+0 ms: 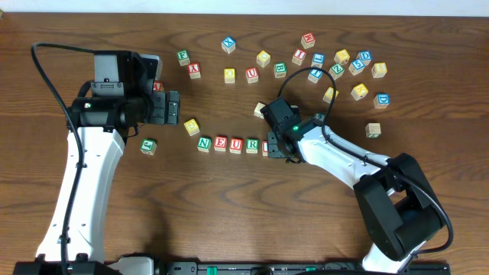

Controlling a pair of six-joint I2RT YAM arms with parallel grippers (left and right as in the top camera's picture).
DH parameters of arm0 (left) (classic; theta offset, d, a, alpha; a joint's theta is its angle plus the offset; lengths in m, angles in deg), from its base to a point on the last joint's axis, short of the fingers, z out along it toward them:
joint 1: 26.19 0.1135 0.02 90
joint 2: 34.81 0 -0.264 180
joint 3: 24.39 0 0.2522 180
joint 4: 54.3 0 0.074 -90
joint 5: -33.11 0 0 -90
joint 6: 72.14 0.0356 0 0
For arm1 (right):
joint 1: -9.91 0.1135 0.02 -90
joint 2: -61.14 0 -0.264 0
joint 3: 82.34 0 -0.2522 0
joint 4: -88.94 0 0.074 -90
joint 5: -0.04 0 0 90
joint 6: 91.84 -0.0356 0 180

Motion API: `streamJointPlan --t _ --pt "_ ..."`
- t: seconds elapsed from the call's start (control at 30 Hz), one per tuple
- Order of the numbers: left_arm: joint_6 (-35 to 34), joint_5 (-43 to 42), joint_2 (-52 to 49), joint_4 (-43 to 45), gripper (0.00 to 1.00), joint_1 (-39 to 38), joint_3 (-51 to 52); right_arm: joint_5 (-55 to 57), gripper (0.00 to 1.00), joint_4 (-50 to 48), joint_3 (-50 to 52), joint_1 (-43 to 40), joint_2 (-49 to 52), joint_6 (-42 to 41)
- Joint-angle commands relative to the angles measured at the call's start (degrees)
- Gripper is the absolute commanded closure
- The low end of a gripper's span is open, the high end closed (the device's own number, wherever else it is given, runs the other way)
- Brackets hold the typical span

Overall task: Spell out NEURIPS
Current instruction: 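Lower the P block onto the table right of the red I block, then open the right gripper to release the P block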

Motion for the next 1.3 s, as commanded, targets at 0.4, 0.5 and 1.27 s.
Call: streamJointPlan --t 0.4,0.5,1.27 --pt "0.1 0.0 0.1 0.0 0.04 0.2 -1.2 1.4 0.68 -0.1 -0.4 -0.1 1.0 -0.7" --pt "0.1 0.0 0.1 0.0 0.04 0.2 -1.2 1.4 0.68 0.4 -0.7 -0.3 1.0 -0.7" --pt "0.1 0.0 0.1 0.0 0.04 0.2 -1.2 2.4 0.69 4.1 -5.1 -0.4 1.0 0.4"
